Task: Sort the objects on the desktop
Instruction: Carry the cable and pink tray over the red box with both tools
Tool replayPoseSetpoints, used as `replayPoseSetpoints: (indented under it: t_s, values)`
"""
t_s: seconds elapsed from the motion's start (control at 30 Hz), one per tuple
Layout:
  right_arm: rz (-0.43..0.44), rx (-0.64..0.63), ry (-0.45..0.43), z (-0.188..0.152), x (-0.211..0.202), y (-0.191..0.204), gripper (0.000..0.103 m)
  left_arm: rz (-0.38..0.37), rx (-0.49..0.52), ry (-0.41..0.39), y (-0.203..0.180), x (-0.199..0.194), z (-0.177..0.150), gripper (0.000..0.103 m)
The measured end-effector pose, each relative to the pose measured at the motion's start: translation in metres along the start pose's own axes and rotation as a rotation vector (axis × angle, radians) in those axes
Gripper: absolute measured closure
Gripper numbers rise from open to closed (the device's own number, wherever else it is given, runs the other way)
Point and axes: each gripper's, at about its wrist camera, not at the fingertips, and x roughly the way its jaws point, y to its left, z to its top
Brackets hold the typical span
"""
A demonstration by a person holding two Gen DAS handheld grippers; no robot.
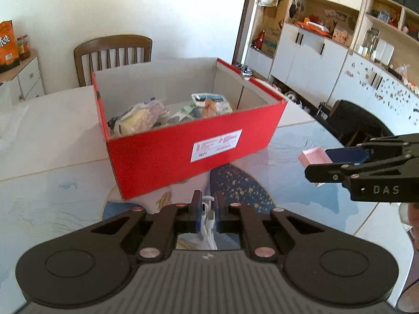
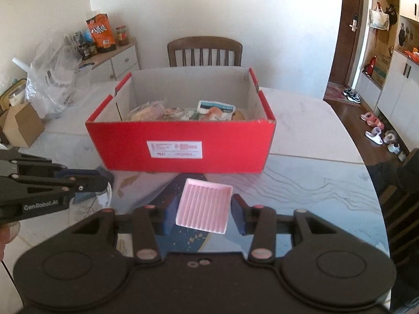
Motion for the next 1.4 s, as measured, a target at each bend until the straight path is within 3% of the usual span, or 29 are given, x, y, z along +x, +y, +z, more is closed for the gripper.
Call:
replayPoseSetpoints:
  t_s: [0.23,0.47,0.67,0.83,1.07,1.2,1.4]
  values:
    - [0.031,-0.037,-0.030,0.025,-0.008,-0.012,0.060,-0.033,-0.026,-0.051,-0.005,-0.021,0.034,0.095]
    - [0.035,-0.086,-0.078,0.069,-0.007,-0.021,0.060,-0.039,0.028,-0.180,-0.013,-0.043,0.090,0.095]
    - [0.025,-0.126,-0.098,0.103,0.020,-0.018,0.060,0.006,0.065,-0.228,-0.009,-0.028,0.135,0.095]
    - [0.041,-0.131,-0.069,0.120,0.056,-0.015,0.060,0.023,0.020,-0.159,0.008,0.010,0.153,0.095]
    - [0.009,-0.117,0.037,0.115,0.116,-0.009,0.060,0.041,-0.083,-0.029,0.039,0.066,0.144,0.095]
    - [0.007,-0.116,0.078,0.108,0.130,-0.007,0.060,0.041,-0.123,0.021,0.054,0.084,0.134,0.095]
    - [-0.010,-0.135,0.107,0.103,0.140,-0.005,0.059,0.059,-0.100,0.060,0.055,0.095,0.127,0.095]
